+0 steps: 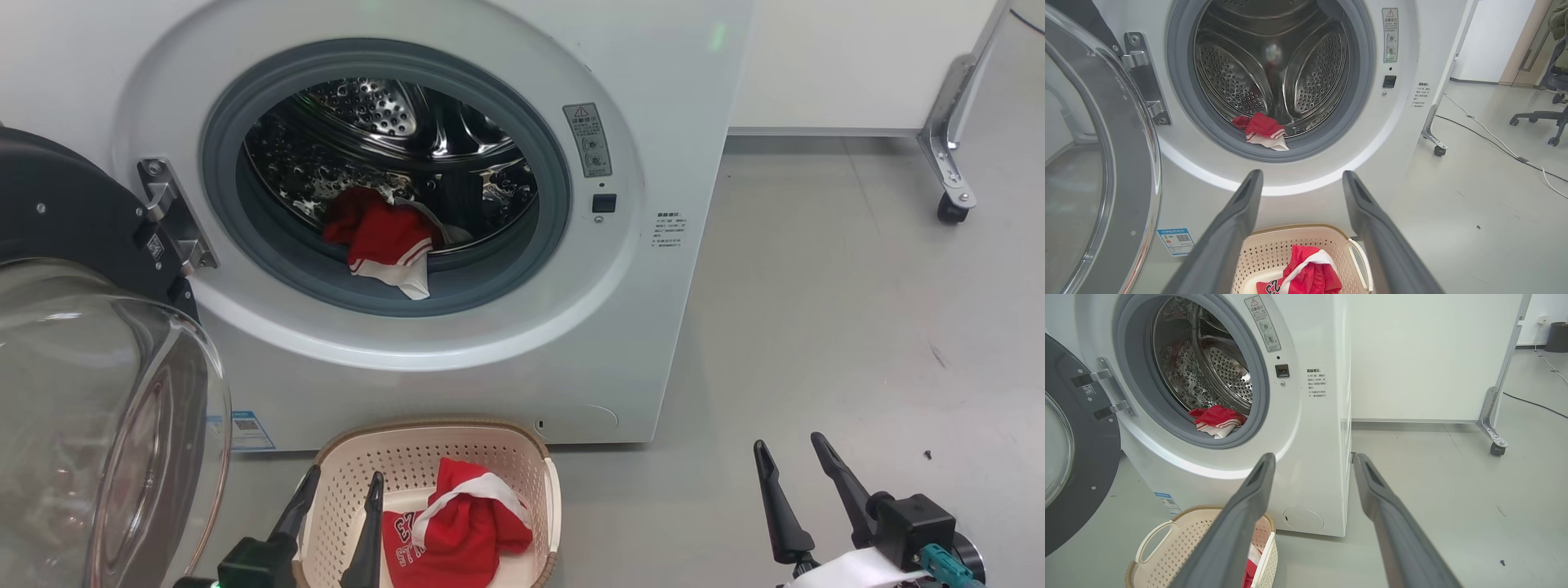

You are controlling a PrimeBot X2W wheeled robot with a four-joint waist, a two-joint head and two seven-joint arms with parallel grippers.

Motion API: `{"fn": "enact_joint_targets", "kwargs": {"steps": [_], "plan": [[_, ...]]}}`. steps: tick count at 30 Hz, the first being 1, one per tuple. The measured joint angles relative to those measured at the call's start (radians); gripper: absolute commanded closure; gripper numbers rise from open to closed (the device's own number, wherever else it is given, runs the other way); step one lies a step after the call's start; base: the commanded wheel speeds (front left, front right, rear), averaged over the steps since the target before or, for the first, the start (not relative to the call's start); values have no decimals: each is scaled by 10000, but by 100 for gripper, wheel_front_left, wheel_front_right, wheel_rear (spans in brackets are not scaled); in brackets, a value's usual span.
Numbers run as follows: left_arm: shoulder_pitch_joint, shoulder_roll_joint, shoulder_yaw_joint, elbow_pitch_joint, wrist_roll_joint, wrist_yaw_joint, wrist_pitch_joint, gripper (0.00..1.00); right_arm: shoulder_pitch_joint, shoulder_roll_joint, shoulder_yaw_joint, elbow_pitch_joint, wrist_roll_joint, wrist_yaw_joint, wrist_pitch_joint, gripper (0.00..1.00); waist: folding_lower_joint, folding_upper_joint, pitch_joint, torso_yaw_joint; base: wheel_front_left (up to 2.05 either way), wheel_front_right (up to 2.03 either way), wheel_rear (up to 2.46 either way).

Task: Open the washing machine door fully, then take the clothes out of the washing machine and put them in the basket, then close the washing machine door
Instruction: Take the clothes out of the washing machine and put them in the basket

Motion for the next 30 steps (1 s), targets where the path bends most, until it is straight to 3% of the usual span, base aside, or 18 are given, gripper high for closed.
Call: {"fn": "enact_joint_targets", "kwargs": {"steps": [21,30], "plan": [[462,84,-125,-1039,42,128,407,0,35,4,8,-251,0,-13,0,0,0,0,148,-48,0,0,0],[297,132,-73,-1277,132,249,805,0,-11,4,332,-642,-58,-10,0,0,0,0,751,-78,0,0,0]]}}
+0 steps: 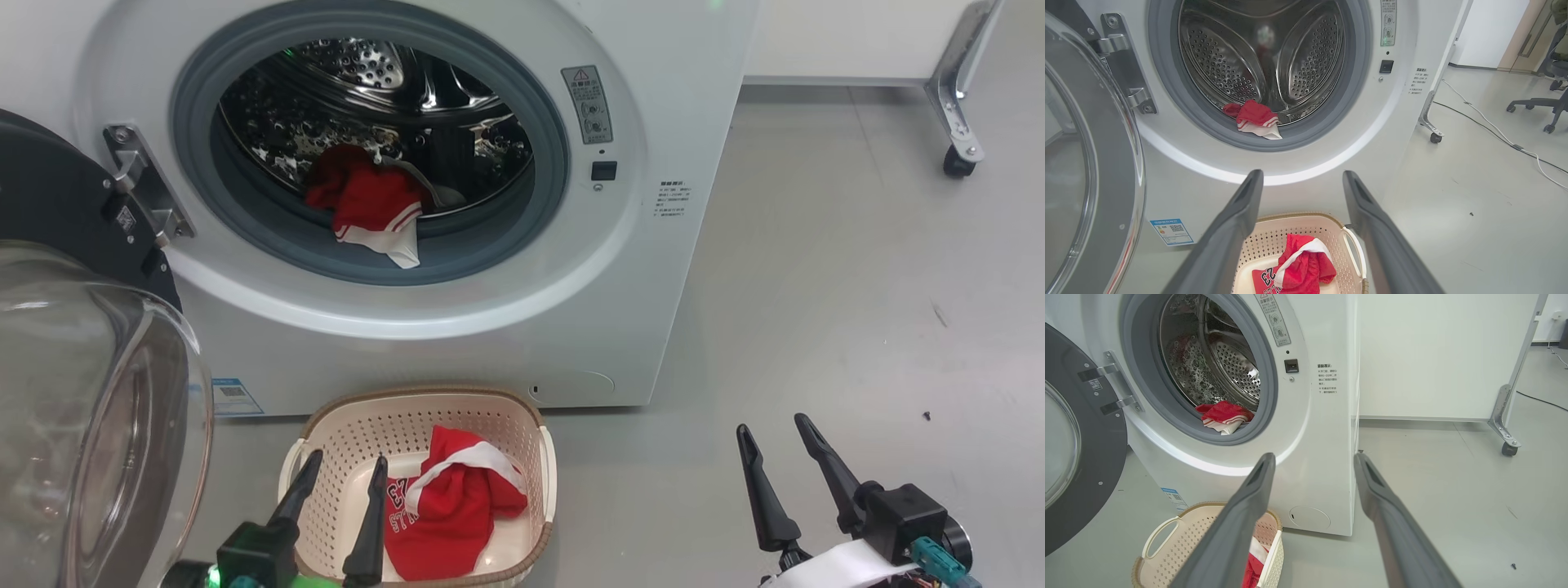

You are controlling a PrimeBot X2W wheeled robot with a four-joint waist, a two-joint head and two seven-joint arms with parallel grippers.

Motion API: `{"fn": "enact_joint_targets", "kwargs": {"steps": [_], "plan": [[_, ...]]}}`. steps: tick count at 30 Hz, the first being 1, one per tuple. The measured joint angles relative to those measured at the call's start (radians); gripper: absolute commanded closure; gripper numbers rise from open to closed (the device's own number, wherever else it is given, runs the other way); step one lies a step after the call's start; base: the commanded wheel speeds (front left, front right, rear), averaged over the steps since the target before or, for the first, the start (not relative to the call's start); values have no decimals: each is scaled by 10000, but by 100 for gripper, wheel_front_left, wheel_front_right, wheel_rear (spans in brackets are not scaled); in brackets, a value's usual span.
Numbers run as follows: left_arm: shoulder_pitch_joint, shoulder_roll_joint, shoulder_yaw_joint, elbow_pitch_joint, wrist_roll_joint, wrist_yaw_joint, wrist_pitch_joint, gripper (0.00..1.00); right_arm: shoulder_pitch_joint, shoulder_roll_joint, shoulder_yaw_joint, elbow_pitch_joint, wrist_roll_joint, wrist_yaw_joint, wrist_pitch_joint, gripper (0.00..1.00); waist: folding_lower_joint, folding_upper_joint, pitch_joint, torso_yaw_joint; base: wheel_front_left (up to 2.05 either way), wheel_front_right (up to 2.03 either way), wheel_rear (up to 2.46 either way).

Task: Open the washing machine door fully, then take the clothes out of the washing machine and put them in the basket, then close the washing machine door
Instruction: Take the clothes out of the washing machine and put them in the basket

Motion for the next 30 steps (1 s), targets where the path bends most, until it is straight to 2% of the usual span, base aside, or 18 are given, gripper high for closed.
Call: {"fn": "enact_joint_targets", "kwargs": {"steps": [9,17,21,30], "plan": [[-1643,-2,-29,370,82,-38,527,0,-454,-2,316,-360,-13,15,0,0,0,0,1028,-266,0,0,0],[-3100,10,46,1323,67,-61,1567,0,-958,-6,591,-604,173,21,0,0,0,0,2062,-717,0,0,0],[-4003,82,31,1693,67,-245,2182,0,-1267,-10,755,-711,293,25,0,0,0,0,2603,-982,0,0,0],[-6009,849,380,2265,67,-453,3762,0,-2145,-17,1011,-945,842,23,0,0,0,0,3856,-1582,0,0,0]]}}
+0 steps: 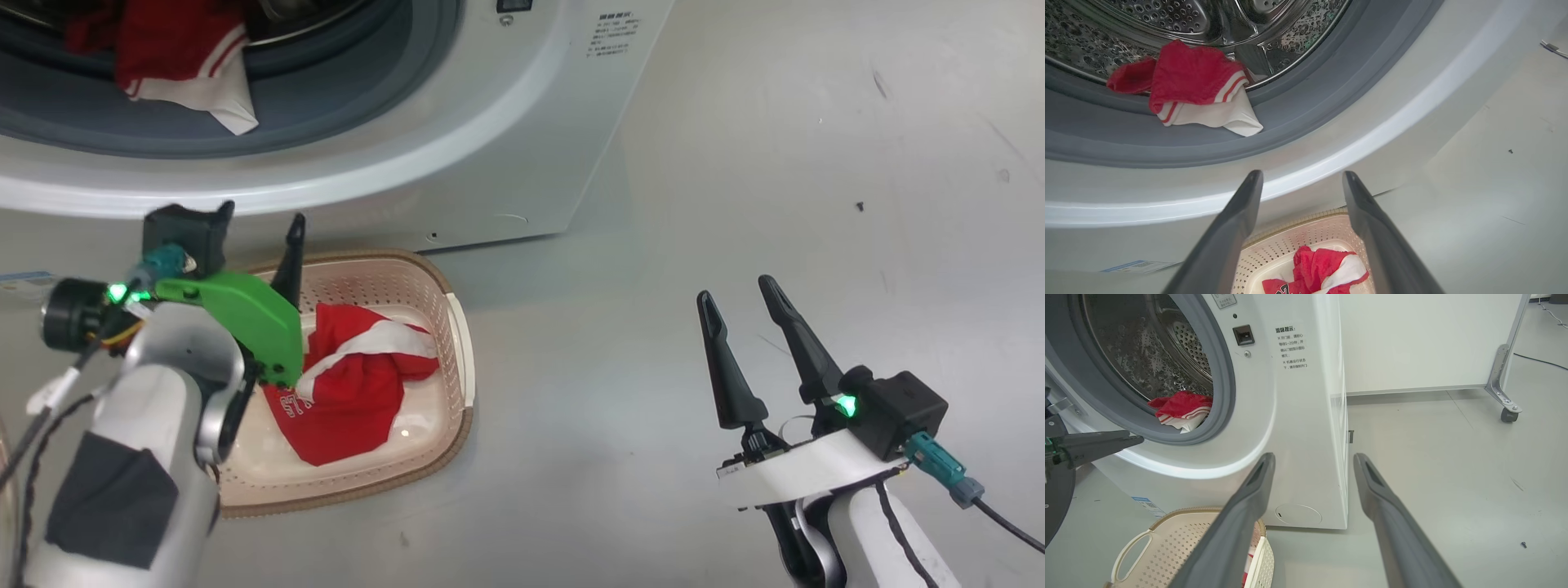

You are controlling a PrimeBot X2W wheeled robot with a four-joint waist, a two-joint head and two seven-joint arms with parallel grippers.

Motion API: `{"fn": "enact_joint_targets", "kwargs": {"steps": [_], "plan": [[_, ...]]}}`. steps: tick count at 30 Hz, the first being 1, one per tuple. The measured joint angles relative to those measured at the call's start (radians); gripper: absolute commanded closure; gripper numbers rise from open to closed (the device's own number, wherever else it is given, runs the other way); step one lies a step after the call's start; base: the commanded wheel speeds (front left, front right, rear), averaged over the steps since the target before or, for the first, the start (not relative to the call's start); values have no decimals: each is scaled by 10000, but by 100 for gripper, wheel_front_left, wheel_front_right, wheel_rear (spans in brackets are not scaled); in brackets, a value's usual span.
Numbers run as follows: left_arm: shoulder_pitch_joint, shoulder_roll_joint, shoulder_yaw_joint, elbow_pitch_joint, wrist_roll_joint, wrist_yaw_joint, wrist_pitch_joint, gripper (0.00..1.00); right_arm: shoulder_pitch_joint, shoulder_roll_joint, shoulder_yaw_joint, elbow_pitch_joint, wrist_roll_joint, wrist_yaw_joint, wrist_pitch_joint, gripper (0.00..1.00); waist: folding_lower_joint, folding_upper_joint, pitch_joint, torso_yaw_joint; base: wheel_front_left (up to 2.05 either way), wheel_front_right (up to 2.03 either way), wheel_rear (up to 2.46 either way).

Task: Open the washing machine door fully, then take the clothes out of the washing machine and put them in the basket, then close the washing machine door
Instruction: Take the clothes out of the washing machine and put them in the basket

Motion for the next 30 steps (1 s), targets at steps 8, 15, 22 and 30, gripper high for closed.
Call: {"fn": "enact_joint_targets", "kwargs": {"steps": [8,15,22,30], "plan": [[-1688,738,257,502,0,-316,1072,0,-671,-2,257,4,591,-48,0,0,0,0,946,-569,0,0,0],[-3171,1170,539,848,13,-485,1559,0,-1053,-6,681,52,1032,-88,0,0,1,0,1438,-1083,0,0,0],[-4284,1833,771,1281,336,-575,1894,0,-1262,-4,1127,117,1423,-102,0,0,1,0,1730,-1607,0,0,0],[-5137,2424,918,1854,658,-577,2086,0,-1502,0,1465,151,1820,-184,0,0,1,0,2027,-2166,0,0,0]]}}
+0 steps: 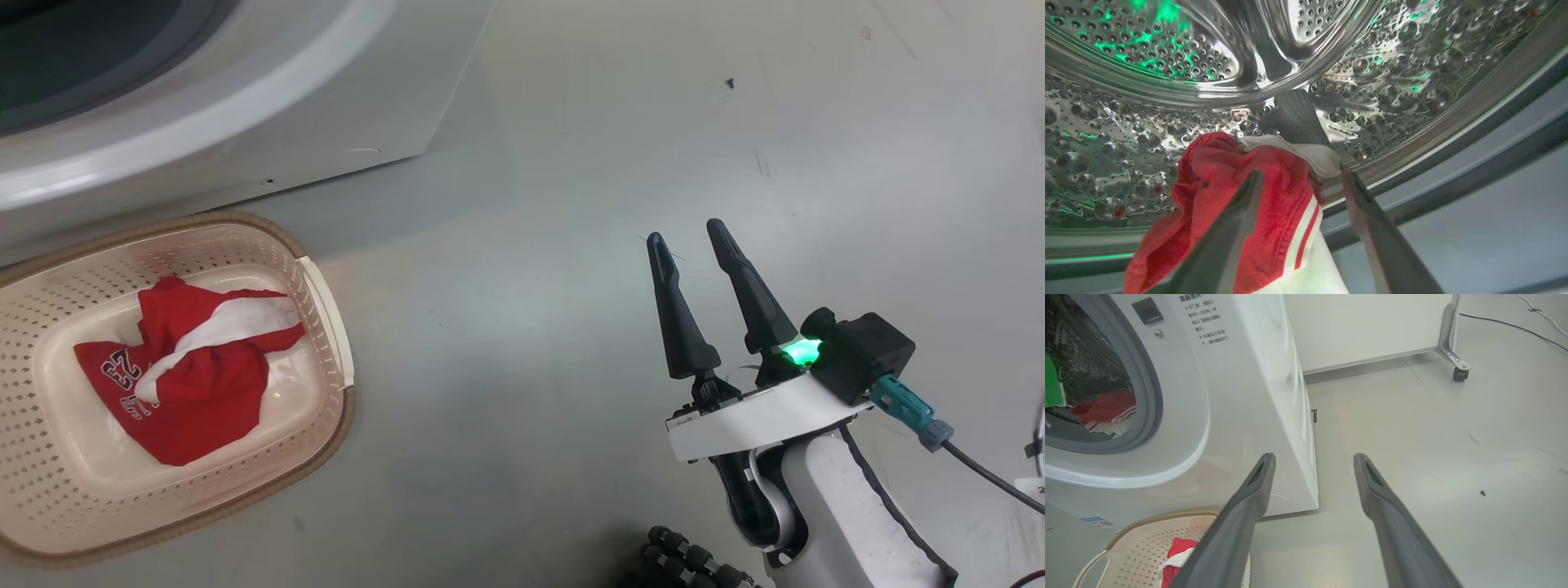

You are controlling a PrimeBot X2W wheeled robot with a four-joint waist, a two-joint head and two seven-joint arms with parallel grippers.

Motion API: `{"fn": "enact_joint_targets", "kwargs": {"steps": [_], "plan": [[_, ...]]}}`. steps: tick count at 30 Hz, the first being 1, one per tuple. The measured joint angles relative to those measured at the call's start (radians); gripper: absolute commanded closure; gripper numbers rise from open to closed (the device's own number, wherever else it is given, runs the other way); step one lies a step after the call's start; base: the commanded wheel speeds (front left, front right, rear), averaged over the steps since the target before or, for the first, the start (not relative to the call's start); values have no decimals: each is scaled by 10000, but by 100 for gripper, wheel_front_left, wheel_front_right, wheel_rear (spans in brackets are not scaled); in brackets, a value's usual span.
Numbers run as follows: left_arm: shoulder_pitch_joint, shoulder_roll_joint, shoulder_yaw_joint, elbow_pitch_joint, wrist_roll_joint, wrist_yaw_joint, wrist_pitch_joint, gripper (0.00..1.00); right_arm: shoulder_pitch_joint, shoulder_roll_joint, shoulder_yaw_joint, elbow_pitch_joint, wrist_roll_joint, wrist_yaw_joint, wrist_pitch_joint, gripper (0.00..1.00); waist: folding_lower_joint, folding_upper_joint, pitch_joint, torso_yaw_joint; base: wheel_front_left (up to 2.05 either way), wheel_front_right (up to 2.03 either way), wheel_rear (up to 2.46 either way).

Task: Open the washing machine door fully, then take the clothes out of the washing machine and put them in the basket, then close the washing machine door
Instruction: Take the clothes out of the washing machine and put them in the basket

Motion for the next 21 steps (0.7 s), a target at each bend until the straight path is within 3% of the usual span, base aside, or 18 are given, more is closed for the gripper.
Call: {"fn": "enact_joint_targets", "kwargs": {"steps": [11,21], "plan": [[-653,364,-75,838,288,-31,662,0,-249,0,40,-4,255,-94,0,0,0,0,364,-421,0,0,0],[-1065,546,-213,1845,476,-38,1954,0,-461,4,178,15,414,-104,0,0,0,1,443,-578,0,0,0]]}}
